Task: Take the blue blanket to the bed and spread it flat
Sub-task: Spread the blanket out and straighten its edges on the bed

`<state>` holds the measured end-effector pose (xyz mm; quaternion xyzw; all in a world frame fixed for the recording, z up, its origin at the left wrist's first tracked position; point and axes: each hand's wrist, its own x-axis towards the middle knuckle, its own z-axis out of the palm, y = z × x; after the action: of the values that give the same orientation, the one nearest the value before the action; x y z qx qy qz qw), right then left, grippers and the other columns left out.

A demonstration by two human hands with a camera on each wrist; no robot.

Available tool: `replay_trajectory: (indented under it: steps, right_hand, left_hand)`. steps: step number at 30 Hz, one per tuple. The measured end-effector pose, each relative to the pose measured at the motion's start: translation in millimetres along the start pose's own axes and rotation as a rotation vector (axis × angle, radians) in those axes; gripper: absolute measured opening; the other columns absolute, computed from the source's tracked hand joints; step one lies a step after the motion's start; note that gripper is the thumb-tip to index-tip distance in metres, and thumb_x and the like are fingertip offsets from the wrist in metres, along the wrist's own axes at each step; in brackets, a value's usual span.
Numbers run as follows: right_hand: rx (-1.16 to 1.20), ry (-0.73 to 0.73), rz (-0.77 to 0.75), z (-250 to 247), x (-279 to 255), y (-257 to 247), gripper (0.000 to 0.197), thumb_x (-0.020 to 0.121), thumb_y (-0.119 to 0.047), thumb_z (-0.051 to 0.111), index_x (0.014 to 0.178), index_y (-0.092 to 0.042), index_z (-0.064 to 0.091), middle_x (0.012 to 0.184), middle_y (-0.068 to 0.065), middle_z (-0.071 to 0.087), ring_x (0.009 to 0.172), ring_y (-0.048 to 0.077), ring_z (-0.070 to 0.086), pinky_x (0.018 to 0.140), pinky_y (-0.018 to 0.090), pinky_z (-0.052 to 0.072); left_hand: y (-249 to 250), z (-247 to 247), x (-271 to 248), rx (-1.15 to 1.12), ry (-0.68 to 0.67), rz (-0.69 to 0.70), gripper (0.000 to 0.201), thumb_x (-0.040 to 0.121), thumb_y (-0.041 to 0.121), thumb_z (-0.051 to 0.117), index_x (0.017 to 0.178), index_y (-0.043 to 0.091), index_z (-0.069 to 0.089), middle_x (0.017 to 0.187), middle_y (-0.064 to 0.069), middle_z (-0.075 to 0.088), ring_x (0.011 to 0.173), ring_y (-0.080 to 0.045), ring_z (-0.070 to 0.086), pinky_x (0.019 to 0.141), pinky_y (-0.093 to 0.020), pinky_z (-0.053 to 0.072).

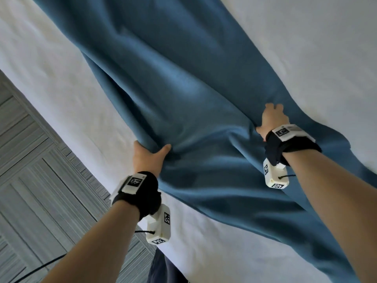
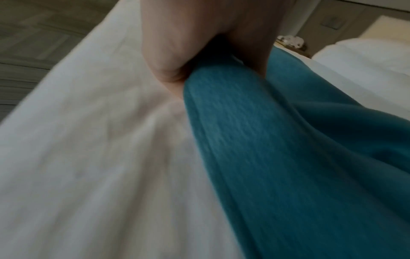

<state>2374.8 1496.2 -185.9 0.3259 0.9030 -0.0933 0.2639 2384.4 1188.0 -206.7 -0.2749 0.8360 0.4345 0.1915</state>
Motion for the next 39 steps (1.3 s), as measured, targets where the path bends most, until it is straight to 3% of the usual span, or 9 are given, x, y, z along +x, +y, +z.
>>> replay_trajectory:
  steps: [4, 8, 14, 18, 25, 30, 33, 36, 39]
  right_hand:
    - [-0.188, 0.029, -0.057, -3.4, 2.3, 0.8, 0.038, 0.081, 0.000, 0.063, 0.115, 0.005, 0.046, 0.119, 0.027, 0.053, 0.105, 0.047, 0.057, 0.079, 0.045, 0.048]
    - [-0.364, -0.022, -0.163, -8.2, 4.2, 1.9, 0.018, 0.081, 0.005, 0.054, 0.098, 0.000, 0.058, 0.101, 0.022, 0.065, 0.093, 0.041, 0.063, 0.064, 0.036, 0.044]
    - [-0.127, 0.242, -0.136, -52.7, 26.7, 39.2, 0.021, 0.085, -0.003, 0.046, 0.105, -0.006, 0.042, 0.098, 0.030, 0.059, 0.087, 0.047, 0.059, 0.064, 0.040, 0.039]
    - [0.022, 0.205, -0.165, -59.9, 13.2, 63.1, 0.017, 0.090, -0.012, 0.046, 0.107, -0.012, 0.044, 0.095, 0.025, 0.062, 0.080, 0.041, 0.059, 0.065, 0.038, 0.044]
    - [0.164, 0.177, -0.099, 24.5, -93.5, 116.0, 0.010, 0.089, -0.029, 0.050, 0.093, -0.021, 0.046, 0.097, 0.007, 0.061, 0.082, 0.031, 0.058, 0.063, 0.034, 0.037]
    - [0.135, 0.096, 0.110, 74.7, -160.7, 177.1, 0.061, 0.078, -0.054, 0.060, 0.125, -0.017, 0.045, 0.128, 0.005, 0.046, 0.121, 0.029, 0.042, 0.090, 0.046, 0.045]
    - [0.148, 0.032, 0.200, 94.6, -183.1, 206.7, 0.079, 0.075, -0.044, 0.069, 0.140, -0.022, 0.030, 0.145, 0.004, 0.029, 0.131, 0.030, 0.030, 0.098, 0.048, 0.044]
    - [0.170, 0.075, 0.222, 106.9, -187.6, 220.6, 0.067, 0.078, -0.025, 0.069, 0.136, -0.020, 0.036, 0.136, 0.010, 0.036, 0.125, 0.033, 0.036, 0.091, 0.047, 0.048]
    - [0.231, 0.108, 0.261, 104.2, -180.4, 232.3, 0.031, 0.086, -0.017, 0.058, 0.115, -0.014, 0.048, 0.119, 0.014, 0.050, 0.110, 0.037, 0.049, 0.078, 0.045, 0.048]
  left_hand:
    - [6.8, 16.3, -4.0, 0.118, -0.079, 0.004, 0.054, 0.075, 0.024, 0.071, 0.122, 0.005, 0.049, 0.122, -0.017, 0.061, 0.111, -0.035, 0.057, 0.086, -0.035, 0.044]
    - [1.6, 7.7, -0.6, 0.207, -0.056, 0.045, 0.043, 0.078, 0.016, 0.064, 0.118, 0.002, 0.053, 0.117, -0.023, 0.062, 0.107, -0.040, 0.057, 0.078, -0.033, 0.039]
    - [-13.7, -5.0, -3.3, 0.189, -0.008, 0.051, 0.040, 0.081, 0.020, 0.065, 0.114, 0.000, 0.054, 0.111, -0.024, 0.063, 0.103, -0.041, 0.057, 0.079, -0.038, 0.043]
    - [-15.0, 2.3, -26.4, -0.124, -0.037, -0.047, 0.038, 0.079, 0.028, 0.071, 0.107, 0.007, 0.058, 0.102, -0.011, 0.065, 0.096, -0.029, 0.061, 0.077, -0.033, 0.044]
    - [-22.0, 71.2, -143.5, -0.348, -0.566, -0.269, 0.015, 0.076, 0.017, 0.074, 0.089, 0.013, 0.069, 0.103, -0.011, 0.072, 0.099, -0.026, 0.067, 0.095, -0.043, 0.051]
    - [-22.1, 108.4, -196.3, -0.286, -0.785, -0.364, 0.028, 0.077, 0.018, 0.073, 0.101, 0.024, 0.060, 0.102, 0.005, 0.067, 0.098, -0.014, 0.062, 0.082, -0.035, 0.053]
    - [-26.1, 122.2, -203.2, -0.235, -0.822, -0.355, 0.026, 0.078, 0.021, 0.072, 0.092, 0.033, 0.055, 0.101, 0.014, 0.062, 0.094, -0.005, 0.057, 0.085, -0.035, 0.052]
    - [-32.2, 136.2, -210.4, -0.144, -0.818, -0.325, 0.025, 0.077, 0.020, 0.074, 0.085, 0.033, 0.054, 0.095, 0.013, 0.059, 0.088, -0.006, 0.057, 0.085, -0.034, 0.055]
    - [-43.9, 145.1, -220.1, -0.013, -0.839, -0.301, 0.020, 0.080, 0.014, 0.069, 0.089, 0.024, 0.055, 0.095, 0.004, 0.058, 0.080, -0.008, 0.058, 0.062, -0.023, 0.058]
